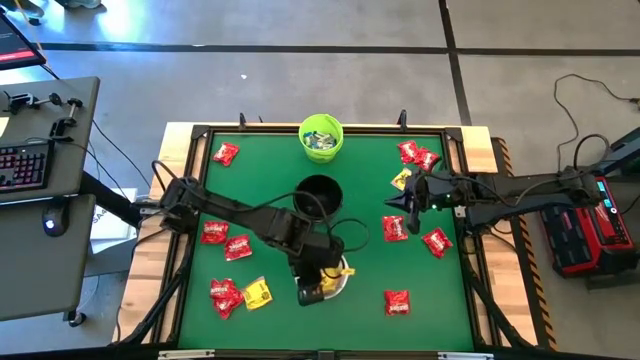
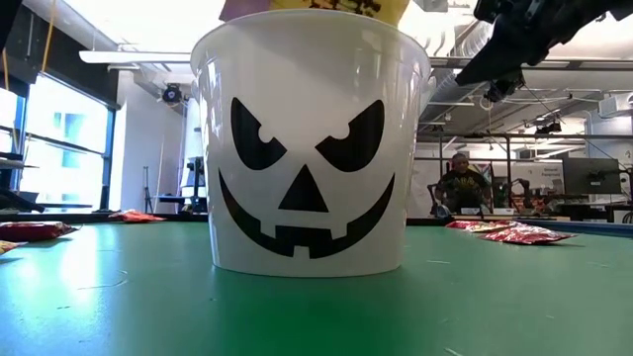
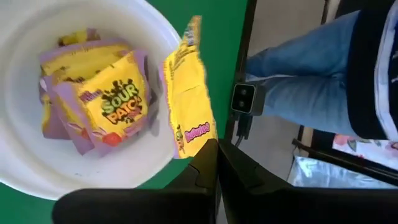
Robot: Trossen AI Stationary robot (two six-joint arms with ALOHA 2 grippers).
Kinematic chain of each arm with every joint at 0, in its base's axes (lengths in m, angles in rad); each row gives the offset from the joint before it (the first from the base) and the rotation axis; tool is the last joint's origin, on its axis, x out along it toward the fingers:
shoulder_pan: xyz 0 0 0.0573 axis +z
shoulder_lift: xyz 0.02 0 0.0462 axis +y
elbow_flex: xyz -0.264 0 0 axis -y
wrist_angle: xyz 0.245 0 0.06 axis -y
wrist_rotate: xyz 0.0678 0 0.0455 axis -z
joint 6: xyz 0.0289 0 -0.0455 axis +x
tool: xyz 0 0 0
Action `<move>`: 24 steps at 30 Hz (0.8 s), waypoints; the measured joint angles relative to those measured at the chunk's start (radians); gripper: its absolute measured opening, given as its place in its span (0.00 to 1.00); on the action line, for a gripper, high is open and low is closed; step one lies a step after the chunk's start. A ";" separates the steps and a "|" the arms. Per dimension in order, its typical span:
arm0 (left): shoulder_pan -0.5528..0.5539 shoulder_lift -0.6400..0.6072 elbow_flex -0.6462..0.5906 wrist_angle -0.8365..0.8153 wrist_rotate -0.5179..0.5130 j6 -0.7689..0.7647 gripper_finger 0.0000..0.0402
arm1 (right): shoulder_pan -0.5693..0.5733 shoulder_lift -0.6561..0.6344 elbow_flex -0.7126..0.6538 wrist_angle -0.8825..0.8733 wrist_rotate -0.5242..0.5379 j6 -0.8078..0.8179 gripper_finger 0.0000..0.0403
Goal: Sort candy by brand, put in halloween buckets
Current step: Put the yellow chocolate into the white bucket
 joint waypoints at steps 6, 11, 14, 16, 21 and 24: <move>0.041 0.042 0.001 -0.022 -0.026 0.063 0.00 | 0.000 0.001 0.000 -0.012 0.045 0.009 0.00; 0.078 0.068 0.000 -0.028 -0.043 0.137 0.00 | 0.000 0.001 0.001 -0.051 0.094 0.010 0.00; 0.092 0.075 -0.001 -0.030 -0.046 0.165 0.01 | 0.000 0.001 0.001 -0.078 0.160 0.012 0.00; 0.099 0.072 0.000 -0.031 -0.069 0.169 0.04 | 0.000 0.001 0.001 -0.092 0.182 0.011 0.00; 0.106 0.065 0.000 -0.081 -0.114 0.169 0.14 | 0.000 0.001 0.001 -0.138 0.207 0.001 0.00; 0.101 0.065 0.000 -0.101 -0.137 0.168 0.21 | 0.000 0.001 0.001 -0.150 0.209 0.013 0.00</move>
